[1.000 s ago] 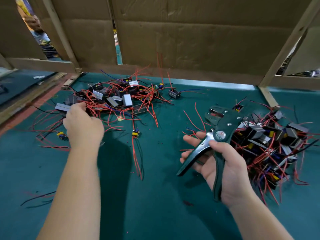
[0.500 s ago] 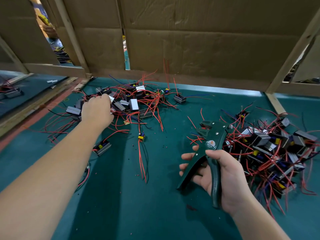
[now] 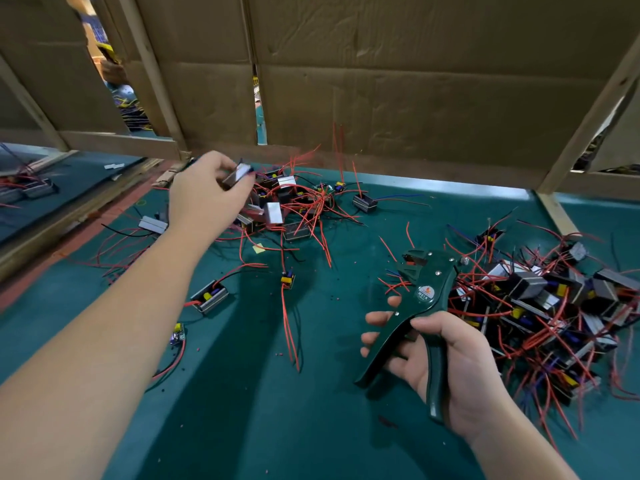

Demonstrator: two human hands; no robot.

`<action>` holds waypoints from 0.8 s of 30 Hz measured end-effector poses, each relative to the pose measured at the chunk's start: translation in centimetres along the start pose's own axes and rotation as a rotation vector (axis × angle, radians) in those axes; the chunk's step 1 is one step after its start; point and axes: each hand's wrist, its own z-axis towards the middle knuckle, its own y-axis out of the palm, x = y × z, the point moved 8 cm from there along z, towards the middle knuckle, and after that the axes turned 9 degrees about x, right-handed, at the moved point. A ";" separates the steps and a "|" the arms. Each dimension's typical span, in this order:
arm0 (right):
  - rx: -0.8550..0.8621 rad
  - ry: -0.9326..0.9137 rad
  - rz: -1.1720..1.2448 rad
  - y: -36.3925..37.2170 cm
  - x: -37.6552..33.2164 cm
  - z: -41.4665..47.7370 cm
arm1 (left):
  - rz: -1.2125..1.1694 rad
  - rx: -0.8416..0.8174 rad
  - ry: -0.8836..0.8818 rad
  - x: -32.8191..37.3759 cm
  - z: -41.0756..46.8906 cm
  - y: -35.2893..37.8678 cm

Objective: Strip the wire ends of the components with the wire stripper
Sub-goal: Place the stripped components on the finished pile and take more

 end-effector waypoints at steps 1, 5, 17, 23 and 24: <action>0.002 -0.001 0.001 0.0 0.0 0.0 | -0.191 -0.054 -0.123 0.3 0.1 0.3; 0.003 -0.004 0.031 0.2 -0.3 -0.1 | -0.813 -0.325 -0.688 1.5 -3.9 3.3; -0.063 0.001 0.076 0.7 -0.4 -0.2 | -0.979 -0.296 -0.666 5.5 -13.3 6.4; -0.179 -0.030 0.078 1.8 -0.8 -0.8 | -0.974 -0.376 -0.320 6.2 -14.1 6.3; -0.184 -0.044 0.073 1.9 -0.9 -0.8 | -0.980 -0.415 -0.308 6.3 -14.2 6.4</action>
